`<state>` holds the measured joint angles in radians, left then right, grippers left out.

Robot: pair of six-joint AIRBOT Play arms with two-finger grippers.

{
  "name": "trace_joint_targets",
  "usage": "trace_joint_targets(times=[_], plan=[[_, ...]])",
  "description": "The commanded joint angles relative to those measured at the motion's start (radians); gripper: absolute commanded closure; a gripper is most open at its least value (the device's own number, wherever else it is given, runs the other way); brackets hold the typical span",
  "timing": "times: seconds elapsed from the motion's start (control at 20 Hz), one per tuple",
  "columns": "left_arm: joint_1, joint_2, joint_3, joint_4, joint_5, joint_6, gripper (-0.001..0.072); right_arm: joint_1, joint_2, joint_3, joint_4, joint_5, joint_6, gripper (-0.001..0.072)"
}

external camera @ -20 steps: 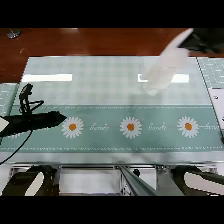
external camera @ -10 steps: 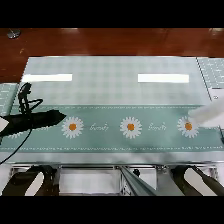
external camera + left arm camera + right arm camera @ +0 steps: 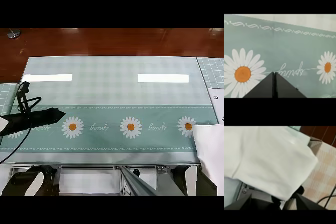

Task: Fold the shirts.

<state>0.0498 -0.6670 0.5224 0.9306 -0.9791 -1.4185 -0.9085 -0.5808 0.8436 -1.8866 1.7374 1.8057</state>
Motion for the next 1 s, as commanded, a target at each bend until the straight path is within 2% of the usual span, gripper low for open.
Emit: trace_joint_targets(times=[0.0, 0.05, 0.1, 0.15, 0.25, 0.3, 0.4, 0.5, 0.6, 0.65, 0.75, 0.85, 0.95], plan=[[0.002, -0.027, 0.046, 0.002, 0.021, 0.046, 0.0676, -0.044, -0.05, 0.042, 0.095, -0.108, -0.035, 0.0084], [0.007, -0.056, 0.101, 0.001, 0.024, 0.046, 0.0676, -0.044, -0.104, 0.122, 0.215, -0.14, -0.059, 0.0097], [0.008, -0.092, 0.17, 0.004, 0.026, 0.046, 0.0676, -0.043, -0.166, 0.212, 0.363, -0.168, -0.073, 0.0163], [0.006, -0.137, 0.261, 0.004, 0.024, 0.046, 0.0676, -0.024, -0.233, 0.311, 0.551, -0.202, -0.097, 0.0369], [-0.005, -0.249, 0.481, 0.004, -0.028, 0.045, 0.0677, 0.108, -0.342, 0.468, 0.856, -0.311, -0.169, 0.0675], [-0.019, -0.307, 0.593, 0.004, -0.064, 0.045, 0.0676, 0.227, -0.385, 0.522, 0.936, -0.39, -0.199, 0.0676], [-0.069, -0.41, 0.783, 0.004, -0.114, 0.045, 0.0677, 0.515, -0.447, 0.554, 0.925, -0.504, -0.265, 0.0675], [-0.13, -0.463, 0.84, 0.029, -0.118, 0.045, 0.0677, 0.821, -0.524, 0.542, 0.707, -0.524, -0.247, 0.0676], [-0.186, -0.484, 0.772, 0.185, -0.125, -0.026, 0.0676, 1.042, -0.608, 0.466, 0.422, -0.528, -0.122, 0.0676], [-0.196, -0.488, 0.711, 0.247, -0.125, -0.074, 0.0676, 1.102, -0.644, 0.415, 0.313, -0.543, -0.046, 0.0677], [-0.18, -0.489, 0.593, 0.294, -0.125, -0.097, 0.0675, 1.139, -0.703, 0.332, 0.207, -0.568, 0.046, 0.0677], [-0.155, -0.49, 0.544, 0.293, -0.128, -0.094, 0.0675, 1.132, -0.733, 0.312, 0.17, -0.573, 0.071, 0.0677], [-0.148, -0.491, 0.541, 0.293, -0.186, -0.094, 0.0675, 1.133, -0.735, 0.312, 0.135, -0.569, 0.071, 0.0676]])
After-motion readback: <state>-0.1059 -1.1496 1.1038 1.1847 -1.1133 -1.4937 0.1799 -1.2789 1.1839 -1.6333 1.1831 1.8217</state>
